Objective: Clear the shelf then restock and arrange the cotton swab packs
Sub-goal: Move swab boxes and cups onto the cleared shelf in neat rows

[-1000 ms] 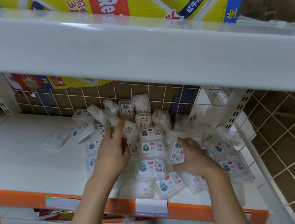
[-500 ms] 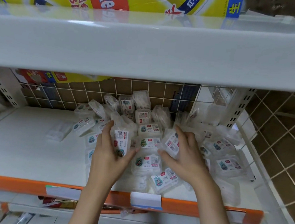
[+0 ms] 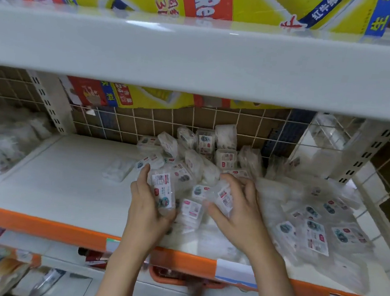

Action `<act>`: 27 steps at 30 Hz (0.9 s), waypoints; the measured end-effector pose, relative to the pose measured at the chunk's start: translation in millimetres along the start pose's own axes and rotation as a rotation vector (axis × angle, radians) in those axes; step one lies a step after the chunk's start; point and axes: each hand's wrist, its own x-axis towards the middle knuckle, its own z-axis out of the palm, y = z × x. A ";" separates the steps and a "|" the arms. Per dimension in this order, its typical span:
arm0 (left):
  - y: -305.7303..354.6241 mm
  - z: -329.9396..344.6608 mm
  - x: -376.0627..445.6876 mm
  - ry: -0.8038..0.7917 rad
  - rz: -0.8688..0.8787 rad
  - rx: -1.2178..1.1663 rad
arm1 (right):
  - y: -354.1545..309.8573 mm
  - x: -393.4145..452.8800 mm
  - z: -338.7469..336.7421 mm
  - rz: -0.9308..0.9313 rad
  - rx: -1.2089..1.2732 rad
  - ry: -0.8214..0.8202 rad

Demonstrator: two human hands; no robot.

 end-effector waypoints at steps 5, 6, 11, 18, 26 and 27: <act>-32.7 -56.6 20.1 -0.003 -0.021 0.068 | -47.5 12.5 52.6 0.002 0.010 -0.083; -39.3 -70.5 24.4 -0.002 -0.022 0.096 | -56.7 14.6 65.4 0.003 0.016 -0.090; -78.2 -138.3 48.5 0.028 -0.035 0.125 | -100.8 25.2 124.0 -0.005 -0.052 -0.085; -110.2 -194.8 60.2 -0.004 -0.027 0.136 | -133.8 29.1 172.4 0.047 -0.114 -0.053; -121.6 -208.4 57.3 -0.077 -0.070 0.223 | -152.3 25.0 181.5 0.052 -0.074 -0.016; -120.5 -209.2 57.0 -0.076 -0.078 0.231 | -152.5 25.7 181.1 0.052 -0.077 -0.014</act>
